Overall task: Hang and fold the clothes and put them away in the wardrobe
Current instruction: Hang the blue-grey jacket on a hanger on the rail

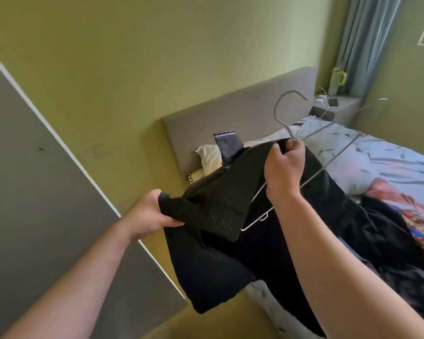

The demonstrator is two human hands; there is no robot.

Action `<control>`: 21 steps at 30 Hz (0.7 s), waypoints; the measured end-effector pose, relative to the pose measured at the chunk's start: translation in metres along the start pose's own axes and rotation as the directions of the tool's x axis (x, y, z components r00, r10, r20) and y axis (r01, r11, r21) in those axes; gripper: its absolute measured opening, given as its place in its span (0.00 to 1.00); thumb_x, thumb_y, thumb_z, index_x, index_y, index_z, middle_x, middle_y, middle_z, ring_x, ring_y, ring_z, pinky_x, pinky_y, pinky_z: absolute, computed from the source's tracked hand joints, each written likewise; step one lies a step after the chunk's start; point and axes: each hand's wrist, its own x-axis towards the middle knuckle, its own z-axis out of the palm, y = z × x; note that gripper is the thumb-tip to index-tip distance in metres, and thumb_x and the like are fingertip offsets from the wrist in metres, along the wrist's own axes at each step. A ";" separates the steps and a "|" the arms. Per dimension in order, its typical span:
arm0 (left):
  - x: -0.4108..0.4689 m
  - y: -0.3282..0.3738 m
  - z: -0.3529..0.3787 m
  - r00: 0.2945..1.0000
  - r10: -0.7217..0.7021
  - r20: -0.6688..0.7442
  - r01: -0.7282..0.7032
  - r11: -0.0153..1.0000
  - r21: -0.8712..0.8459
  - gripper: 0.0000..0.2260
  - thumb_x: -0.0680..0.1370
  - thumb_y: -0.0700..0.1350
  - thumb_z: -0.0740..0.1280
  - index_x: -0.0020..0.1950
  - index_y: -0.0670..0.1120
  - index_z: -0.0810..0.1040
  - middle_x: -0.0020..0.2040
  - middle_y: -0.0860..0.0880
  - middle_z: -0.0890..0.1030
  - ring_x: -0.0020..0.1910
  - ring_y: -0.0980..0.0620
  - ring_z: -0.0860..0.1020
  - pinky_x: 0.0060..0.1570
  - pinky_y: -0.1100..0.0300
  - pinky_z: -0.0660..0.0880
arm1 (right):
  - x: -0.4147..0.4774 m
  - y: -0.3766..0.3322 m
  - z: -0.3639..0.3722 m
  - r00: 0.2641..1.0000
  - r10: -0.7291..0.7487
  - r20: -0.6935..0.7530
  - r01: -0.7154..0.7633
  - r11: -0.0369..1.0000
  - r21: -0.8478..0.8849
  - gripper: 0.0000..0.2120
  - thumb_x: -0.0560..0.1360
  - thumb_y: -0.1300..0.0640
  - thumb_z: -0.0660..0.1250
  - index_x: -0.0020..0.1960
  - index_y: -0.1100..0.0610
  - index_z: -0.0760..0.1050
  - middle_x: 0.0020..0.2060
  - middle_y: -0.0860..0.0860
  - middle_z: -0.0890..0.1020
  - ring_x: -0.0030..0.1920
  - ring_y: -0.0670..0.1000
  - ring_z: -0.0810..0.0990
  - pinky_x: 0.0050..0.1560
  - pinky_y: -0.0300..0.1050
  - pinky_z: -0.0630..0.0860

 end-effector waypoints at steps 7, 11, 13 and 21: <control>-0.022 -0.040 -0.017 0.993 -0.115 -0.030 0.116 0.993 0.027 0.37 0.52 0.57 0.84 0.55 0.55 0.70 0.54 0.54 0.78 0.51 0.56 0.79 0.46 0.59 0.79 | -0.056 -0.040 0.066 0.972 -0.177 0.154 0.180 0.984 -0.010 0.12 0.74 0.60 0.62 0.41 0.48 0.61 0.35 0.45 0.66 0.30 0.41 0.64 0.33 0.34 0.67; -0.036 -0.044 -0.009 0.997 -0.066 0.030 0.069 0.995 -0.079 0.51 0.50 0.62 0.82 0.70 0.53 0.68 0.61 0.56 0.78 0.60 0.52 0.79 0.62 0.48 0.78 | -0.076 -0.050 0.087 0.960 -0.199 0.199 0.200 0.980 0.012 0.12 0.75 0.61 0.62 0.41 0.49 0.61 0.35 0.44 0.66 0.29 0.39 0.65 0.32 0.31 0.67; -0.043 -0.039 0.002 1.000 -0.008 -0.018 0.006 0.994 -0.113 0.48 0.53 0.63 0.81 0.70 0.59 0.67 0.61 0.59 0.78 0.61 0.53 0.79 0.62 0.50 0.78 | -0.084 -0.050 0.094 0.955 -0.174 0.241 0.178 0.984 0.006 0.12 0.75 0.61 0.62 0.41 0.49 0.61 0.35 0.44 0.66 0.29 0.41 0.65 0.34 0.35 0.68; -0.071 -0.009 0.047 0.924 0.303 -0.233 -0.320 0.947 -0.036 0.25 0.78 0.48 0.69 0.72 0.62 0.66 0.64 0.65 0.75 0.67 0.62 0.72 0.61 0.74 0.67 | -0.101 -0.033 0.096 0.913 -0.177 0.368 0.215 0.975 -0.065 0.12 0.75 0.58 0.63 0.41 0.48 0.61 0.35 0.44 0.67 0.31 0.36 0.67 0.37 0.41 0.66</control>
